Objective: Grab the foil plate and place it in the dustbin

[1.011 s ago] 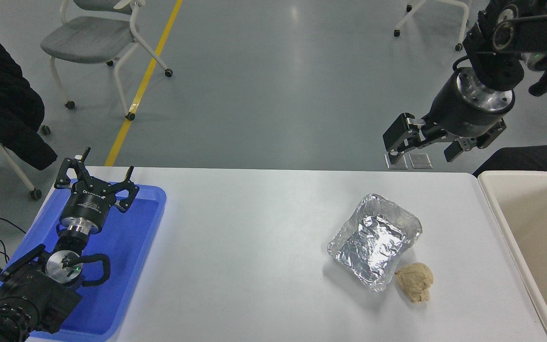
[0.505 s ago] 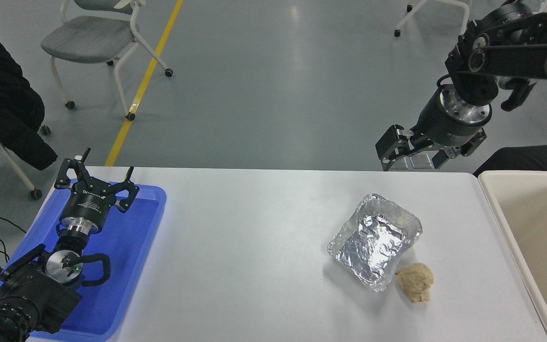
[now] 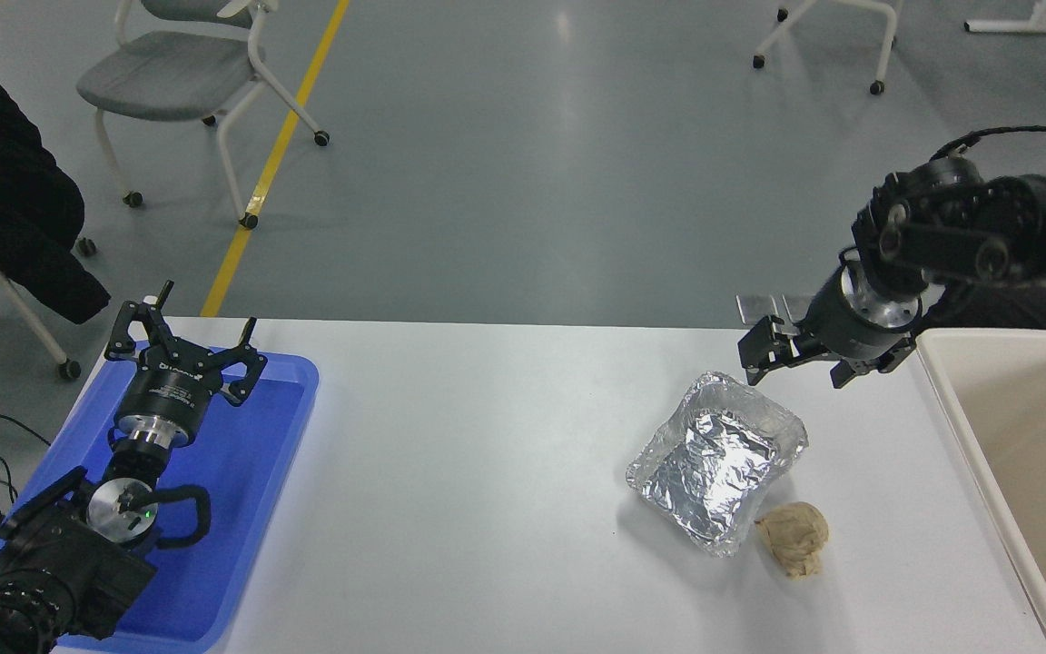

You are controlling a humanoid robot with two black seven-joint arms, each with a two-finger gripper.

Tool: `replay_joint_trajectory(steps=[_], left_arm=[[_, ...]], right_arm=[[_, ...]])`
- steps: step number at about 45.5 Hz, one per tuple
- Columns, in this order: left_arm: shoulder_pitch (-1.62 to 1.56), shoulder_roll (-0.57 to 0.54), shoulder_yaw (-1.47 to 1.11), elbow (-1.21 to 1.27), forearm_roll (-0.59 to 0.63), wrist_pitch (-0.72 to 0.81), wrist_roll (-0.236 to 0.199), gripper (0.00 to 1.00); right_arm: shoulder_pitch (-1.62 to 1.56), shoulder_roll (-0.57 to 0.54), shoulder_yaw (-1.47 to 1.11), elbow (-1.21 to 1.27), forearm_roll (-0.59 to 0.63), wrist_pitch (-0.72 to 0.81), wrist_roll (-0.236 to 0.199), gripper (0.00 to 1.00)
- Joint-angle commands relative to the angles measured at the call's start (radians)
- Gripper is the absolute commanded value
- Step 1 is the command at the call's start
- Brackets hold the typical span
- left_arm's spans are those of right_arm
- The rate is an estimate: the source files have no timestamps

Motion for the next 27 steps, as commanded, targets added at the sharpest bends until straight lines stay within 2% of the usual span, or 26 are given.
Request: replay_joint_trajectory(steps=[1, 20, 24, 27], left_arm=[[0.0, 0.0, 0.0, 0.001, 0.0, 0.0, 0.0, 1.0], [0.0, 0.0, 0.0, 0.001, 0.0, 0.0, 0.0, 1.0], [0.0, 0.0, 0.0, 0.001, 0.0, 0.0, 0.0, 1.0], [0.0, 0.0, 0.0, -0.002, 0.0, 0.0, 0.0, 1.0]], right_arm=[[-0.204, -0.002, 0.121, -0.098, -0.067, -0.046, -0.001, 1.0], [-0.364, 0.073, 0.15, -0.199, -0.086, -0.15, -0.001, 1.0], [-0.375, 0.083, 0.152, -0.212, -0.084, -0.172, -0.012, 1.0], [-0.384, 0.087, 0.166, -0.213, -0.084, -0.19, -0.023, 0.93]])
